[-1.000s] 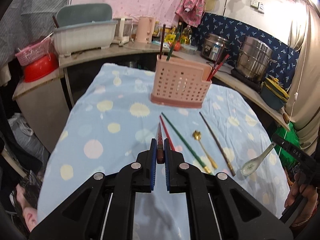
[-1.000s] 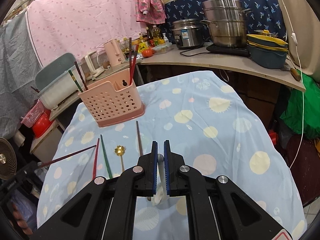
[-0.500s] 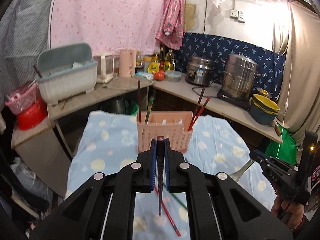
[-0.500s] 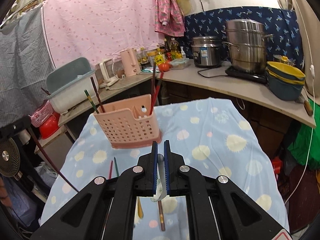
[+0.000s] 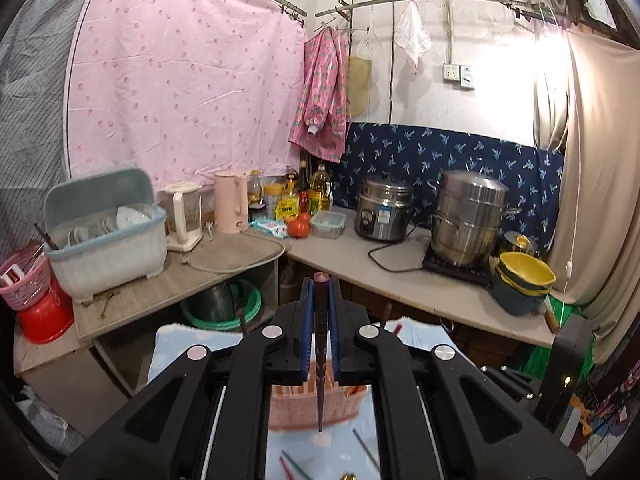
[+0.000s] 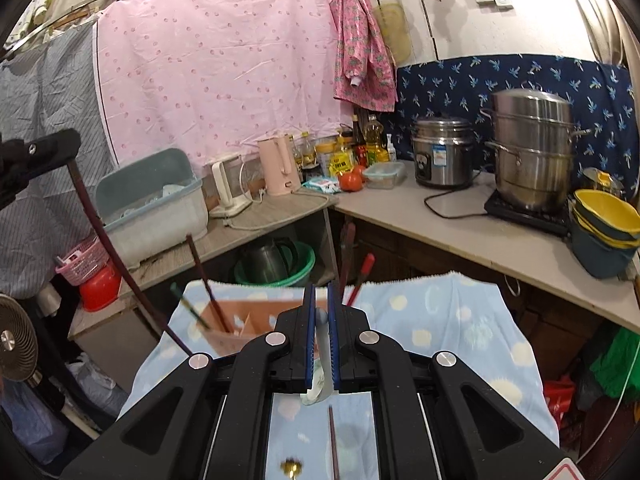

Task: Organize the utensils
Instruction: 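Carry the chopstick and spoon into the pink basket and open both tools, then withdraw both tools from the basket back over the table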

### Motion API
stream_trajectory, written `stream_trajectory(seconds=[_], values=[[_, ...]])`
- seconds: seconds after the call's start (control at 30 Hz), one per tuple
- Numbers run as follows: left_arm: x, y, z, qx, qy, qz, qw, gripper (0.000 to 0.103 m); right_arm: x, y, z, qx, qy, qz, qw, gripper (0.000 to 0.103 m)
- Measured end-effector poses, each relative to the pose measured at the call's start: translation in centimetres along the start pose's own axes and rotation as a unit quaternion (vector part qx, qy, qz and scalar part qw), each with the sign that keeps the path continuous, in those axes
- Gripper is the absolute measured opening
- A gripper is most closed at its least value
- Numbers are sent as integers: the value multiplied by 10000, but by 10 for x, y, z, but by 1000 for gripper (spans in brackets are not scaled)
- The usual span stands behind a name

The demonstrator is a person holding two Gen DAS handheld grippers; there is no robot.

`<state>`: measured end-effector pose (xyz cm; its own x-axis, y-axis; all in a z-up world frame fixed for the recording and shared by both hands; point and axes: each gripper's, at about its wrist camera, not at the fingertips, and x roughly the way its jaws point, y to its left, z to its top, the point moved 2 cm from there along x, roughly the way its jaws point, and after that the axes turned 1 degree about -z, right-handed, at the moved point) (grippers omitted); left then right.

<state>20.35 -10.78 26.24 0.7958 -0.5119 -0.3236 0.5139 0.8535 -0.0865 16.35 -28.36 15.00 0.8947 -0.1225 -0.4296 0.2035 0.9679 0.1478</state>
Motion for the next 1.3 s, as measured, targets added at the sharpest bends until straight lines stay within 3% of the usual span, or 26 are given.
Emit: stream_trajectory(seconds=[0.23,0.57,0.77,0.9,1.3], values=[[59,8,14,12,-134,27,9999,7,53,4,21,-50,-28,-124,9999,6],[125,25,-34,-72,392,113,9991,7,117,10,-12,-134,491,-85,9987,6],[132,33,-50,-112,421,173,9989,8,124,12,-21,-80,610,-80,9981,8],[126,38,-54,-130,315,397,9986,40,115,13,-22,-29,435,-129,9990,21],[99,43,-63,-183,358,542,9977,41,87,15,-29,-50,397,-81,9992,22]])
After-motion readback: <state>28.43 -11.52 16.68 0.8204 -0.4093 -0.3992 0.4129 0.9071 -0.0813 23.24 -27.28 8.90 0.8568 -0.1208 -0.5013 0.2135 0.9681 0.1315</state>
